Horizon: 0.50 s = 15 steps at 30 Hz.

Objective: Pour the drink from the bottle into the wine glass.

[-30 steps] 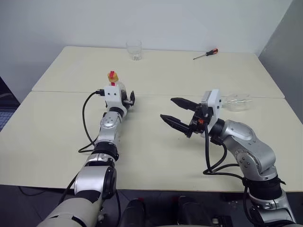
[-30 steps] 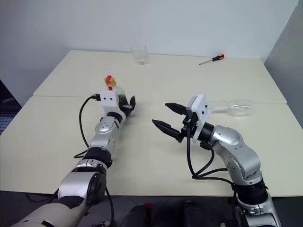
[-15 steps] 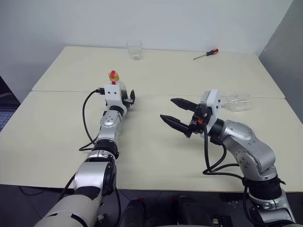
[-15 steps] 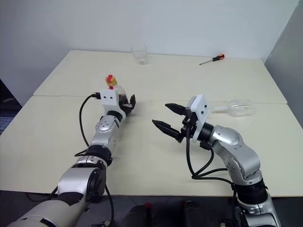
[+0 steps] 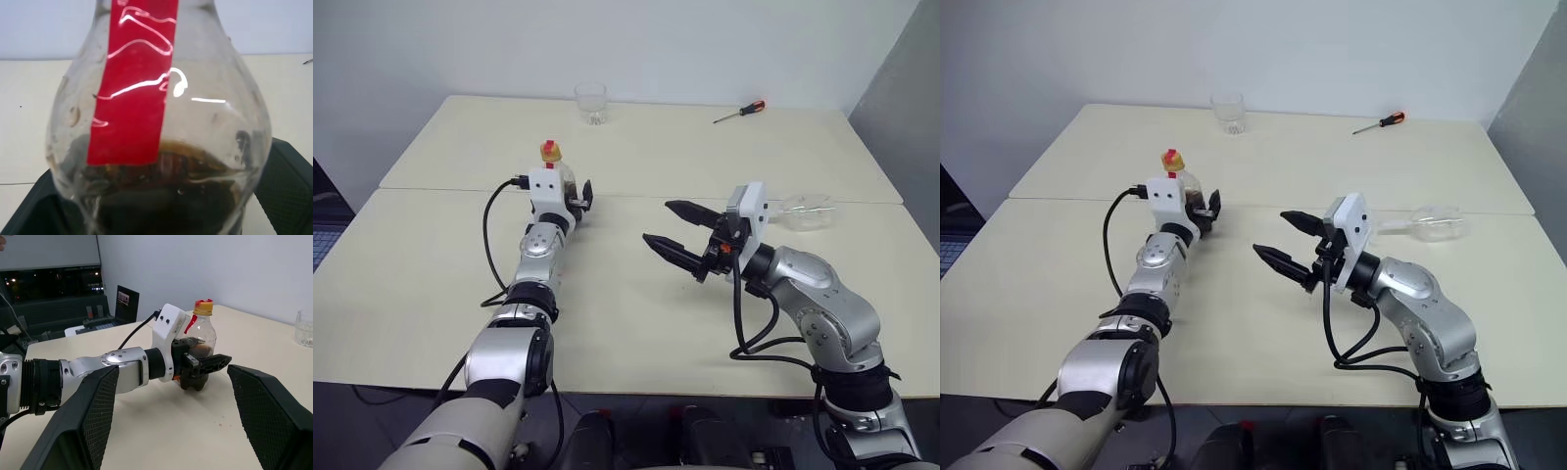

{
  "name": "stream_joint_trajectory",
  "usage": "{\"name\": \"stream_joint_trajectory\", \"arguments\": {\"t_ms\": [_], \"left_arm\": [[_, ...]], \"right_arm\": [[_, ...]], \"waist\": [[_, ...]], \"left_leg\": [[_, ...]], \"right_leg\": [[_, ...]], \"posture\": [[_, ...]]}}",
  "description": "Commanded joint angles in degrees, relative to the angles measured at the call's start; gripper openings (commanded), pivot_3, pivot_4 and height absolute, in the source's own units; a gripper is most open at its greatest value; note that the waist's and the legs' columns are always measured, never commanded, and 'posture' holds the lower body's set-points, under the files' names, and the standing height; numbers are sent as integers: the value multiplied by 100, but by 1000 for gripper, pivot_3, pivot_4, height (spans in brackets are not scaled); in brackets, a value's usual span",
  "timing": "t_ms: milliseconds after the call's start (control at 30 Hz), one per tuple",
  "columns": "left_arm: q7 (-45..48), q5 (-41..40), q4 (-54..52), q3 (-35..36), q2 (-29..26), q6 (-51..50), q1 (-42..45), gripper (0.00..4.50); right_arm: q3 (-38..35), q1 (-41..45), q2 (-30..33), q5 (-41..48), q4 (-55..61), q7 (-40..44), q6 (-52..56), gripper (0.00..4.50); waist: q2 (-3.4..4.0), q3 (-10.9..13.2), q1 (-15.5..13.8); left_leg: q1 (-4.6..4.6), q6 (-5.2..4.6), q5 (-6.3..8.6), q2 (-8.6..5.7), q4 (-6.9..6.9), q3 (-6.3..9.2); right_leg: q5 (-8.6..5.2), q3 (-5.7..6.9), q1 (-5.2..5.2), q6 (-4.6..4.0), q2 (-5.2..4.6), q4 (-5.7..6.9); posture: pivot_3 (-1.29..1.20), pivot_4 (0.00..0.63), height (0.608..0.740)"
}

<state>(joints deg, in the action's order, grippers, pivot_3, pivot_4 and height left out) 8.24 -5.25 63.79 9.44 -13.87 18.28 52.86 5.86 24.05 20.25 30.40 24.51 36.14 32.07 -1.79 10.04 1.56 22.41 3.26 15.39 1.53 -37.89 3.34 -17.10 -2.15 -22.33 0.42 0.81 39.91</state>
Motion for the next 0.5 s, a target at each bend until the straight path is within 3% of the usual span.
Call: {"name": "stream_joint_trajectory", "arguments": {"t_ms": [33,133,233,333,500], "left_arm": [[97,-17,-38,60,-42,221,196,4488],[157,-65,-36,95,-46,283,213,3888],[198,-91,-33,131,-43,291,219,2916],[225,-93,-45,172,-39,286,219,2343],[270,-80,-112,201,-40,279,172,2069]], "right_arm": [[-60,97,-3,67,165,-34,11,3793],[-60,96,-7,65,165,-43,16,3793],[-58,95,-14,66,163,-45,22,3793],[-56,94,-21,70,164,-44,31,3793],[-55,112,-35,60,142,-35,49,3793]], "waist": [[0,0,0],[0,0,0],[0,1,1],[0,1,0],[-1,2,1]], "left_leg": [[0,0,0,0,0,0],[1,0,0,0,0,0],[1,0,0,0,0,0],[3,0,0,0,0,1],[7,0,0,0,0,2]], "right_leg": [[0,0,0,0,0,0],[0,0,0,0,0,0],[0,0,-1,0,0,0],[0,1,-3,0,0,0],[0,1,-5,0,0,-1]], "posture": [[0,150,740],[0,150,740],[0,150,740],[0,150,740],[0,150,740]]}}
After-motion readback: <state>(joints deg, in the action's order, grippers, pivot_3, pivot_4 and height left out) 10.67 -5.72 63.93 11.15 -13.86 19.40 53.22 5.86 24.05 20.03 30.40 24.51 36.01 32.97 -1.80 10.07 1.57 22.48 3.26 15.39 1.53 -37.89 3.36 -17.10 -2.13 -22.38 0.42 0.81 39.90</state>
